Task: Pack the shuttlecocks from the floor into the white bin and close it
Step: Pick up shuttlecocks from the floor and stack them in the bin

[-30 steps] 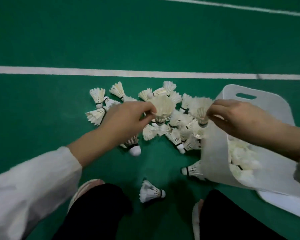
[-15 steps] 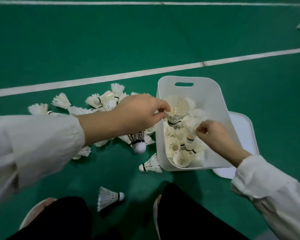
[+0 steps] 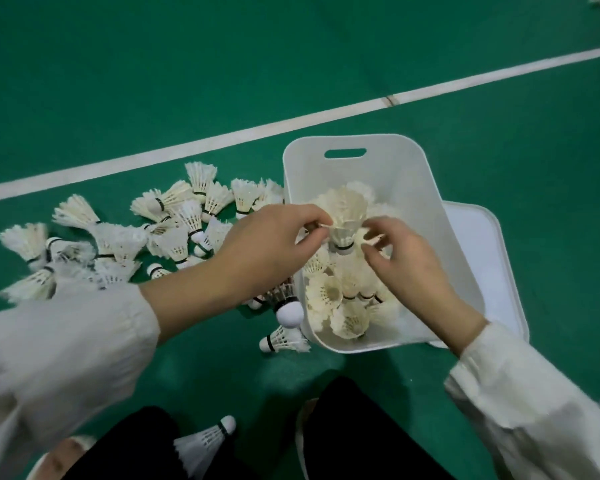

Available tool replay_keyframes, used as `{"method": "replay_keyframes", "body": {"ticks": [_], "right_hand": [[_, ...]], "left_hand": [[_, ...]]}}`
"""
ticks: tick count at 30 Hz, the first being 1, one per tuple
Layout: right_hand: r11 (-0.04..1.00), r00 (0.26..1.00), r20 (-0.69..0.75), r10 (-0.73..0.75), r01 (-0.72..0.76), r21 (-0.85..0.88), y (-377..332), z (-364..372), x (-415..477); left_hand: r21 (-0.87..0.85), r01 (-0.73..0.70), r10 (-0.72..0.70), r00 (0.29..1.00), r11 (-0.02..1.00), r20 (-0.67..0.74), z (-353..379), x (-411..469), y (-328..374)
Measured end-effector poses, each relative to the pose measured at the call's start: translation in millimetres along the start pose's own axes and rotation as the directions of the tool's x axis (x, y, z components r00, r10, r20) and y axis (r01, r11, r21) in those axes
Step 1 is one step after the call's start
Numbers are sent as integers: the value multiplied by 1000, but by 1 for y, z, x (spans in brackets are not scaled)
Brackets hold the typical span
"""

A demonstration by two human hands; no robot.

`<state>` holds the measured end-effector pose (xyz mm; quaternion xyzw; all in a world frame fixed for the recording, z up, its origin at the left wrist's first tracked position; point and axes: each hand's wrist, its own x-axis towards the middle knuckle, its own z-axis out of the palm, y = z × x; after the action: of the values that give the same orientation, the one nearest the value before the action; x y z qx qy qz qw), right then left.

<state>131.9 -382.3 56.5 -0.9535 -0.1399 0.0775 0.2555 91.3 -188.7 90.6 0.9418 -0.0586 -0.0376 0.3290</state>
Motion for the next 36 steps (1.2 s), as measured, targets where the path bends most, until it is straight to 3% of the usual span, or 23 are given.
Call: {"method": "replay_keyframes", "body": {"ticks": [2,4,11,15,20,22,25,27,30,36], "right_hand": [[966,994,-12,-113,112,234,-20,-22,-3],[945,980,34,-198,181,273,-27,-34,-4],[984,988,-40,-147,151,99,-8,-30,21],[999,1000,-19,-17,17,-41,6,-7,42],[939,965,200,168,-95,-329,24,28,55],[923,968,162,192,-122,-365,21,28,51],[999,1000,4,14,-14,-38,5,12,39],[975,991,67,-113,98,198,-14,1,30],[964,969,164,-185,147,220,-32,-2,25],[988,991,43,-131,127,87,-29,-13,37]], "left_hand": [[-36,-27,27,1000,999,-12,0,6,1],[-63,-67,64,997,996,-50,-3,16,2],[-130,-81,77,997,988,-31,5,31,5],[-121,-33,27,998,992,-54,1,30,-6],[-109,-40,23,988,993,-152,-6,27,-22],[-87,-32,16,984,996,-180,-5,26,-23],[-147,-37,15,989,988,-150,-2,27,-22],[-182,-78,60,993,980,-104,1,30,-18],[-185,-172,158,984,968,-87,5,30,-11],[-99,-223,208,968,970,-139,-3,20,-28]]}}
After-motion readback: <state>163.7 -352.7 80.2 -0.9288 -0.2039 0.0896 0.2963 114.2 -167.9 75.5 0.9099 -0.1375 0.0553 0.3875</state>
